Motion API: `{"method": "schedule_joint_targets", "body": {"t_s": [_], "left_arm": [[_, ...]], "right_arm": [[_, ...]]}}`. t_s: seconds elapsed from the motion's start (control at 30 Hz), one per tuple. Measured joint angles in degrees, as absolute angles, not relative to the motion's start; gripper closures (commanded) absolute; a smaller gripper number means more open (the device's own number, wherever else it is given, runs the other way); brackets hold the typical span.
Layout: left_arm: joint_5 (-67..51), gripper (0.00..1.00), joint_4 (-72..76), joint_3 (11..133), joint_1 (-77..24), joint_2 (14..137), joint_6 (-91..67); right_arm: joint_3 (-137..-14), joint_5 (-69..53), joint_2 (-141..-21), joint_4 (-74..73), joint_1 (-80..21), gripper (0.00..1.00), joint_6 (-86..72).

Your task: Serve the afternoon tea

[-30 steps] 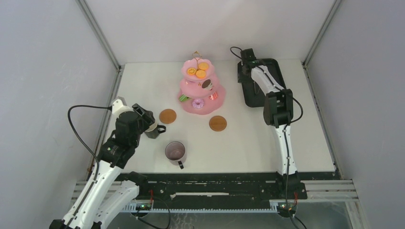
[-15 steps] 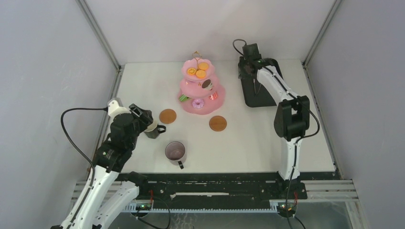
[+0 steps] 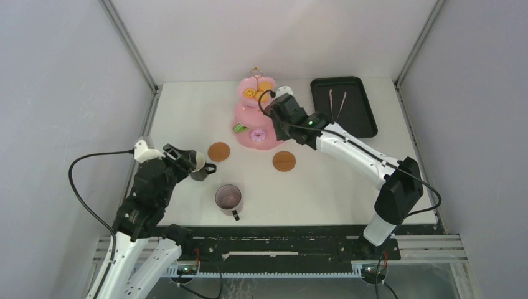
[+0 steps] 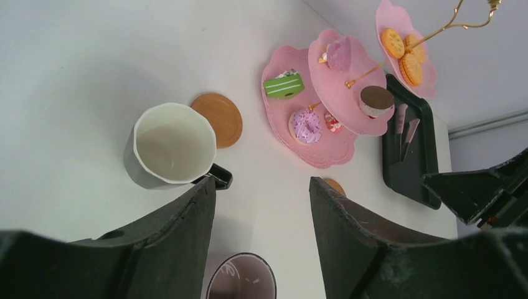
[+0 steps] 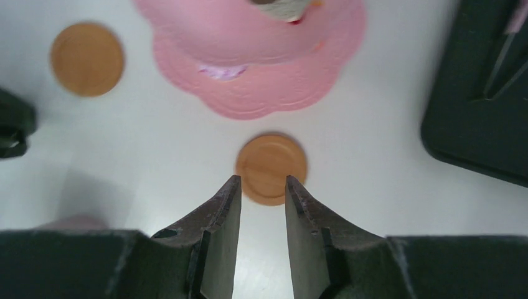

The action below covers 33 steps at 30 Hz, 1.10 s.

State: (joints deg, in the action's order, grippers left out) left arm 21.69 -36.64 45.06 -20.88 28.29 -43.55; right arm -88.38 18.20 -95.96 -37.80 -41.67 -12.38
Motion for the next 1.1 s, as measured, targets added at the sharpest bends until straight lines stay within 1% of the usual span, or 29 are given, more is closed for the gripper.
{"method": "schedule_joint_targets", "body": {"t_s": [0.3,0.8,1.1], "left_arm": [[20.5,0.38,-40.2,44.4,-20.9,24.8,-44.2],[20.6,0.38,-44.6,43.9,-20.9,20.3,-45.1],[20.6,0.38,-47.5,43.9,-20.9,18.8,-45.1]], "right_arm": [[-88.4,14.9,-95.3,-40.8,-55.0,0.62,-14.5],[-88.7,14.6,-98.3,-45.1,-72.6,0.51,-22.7],[-88.7,17.1,-103.9,-45.2,-80.2,0.50,-29.7]]}}
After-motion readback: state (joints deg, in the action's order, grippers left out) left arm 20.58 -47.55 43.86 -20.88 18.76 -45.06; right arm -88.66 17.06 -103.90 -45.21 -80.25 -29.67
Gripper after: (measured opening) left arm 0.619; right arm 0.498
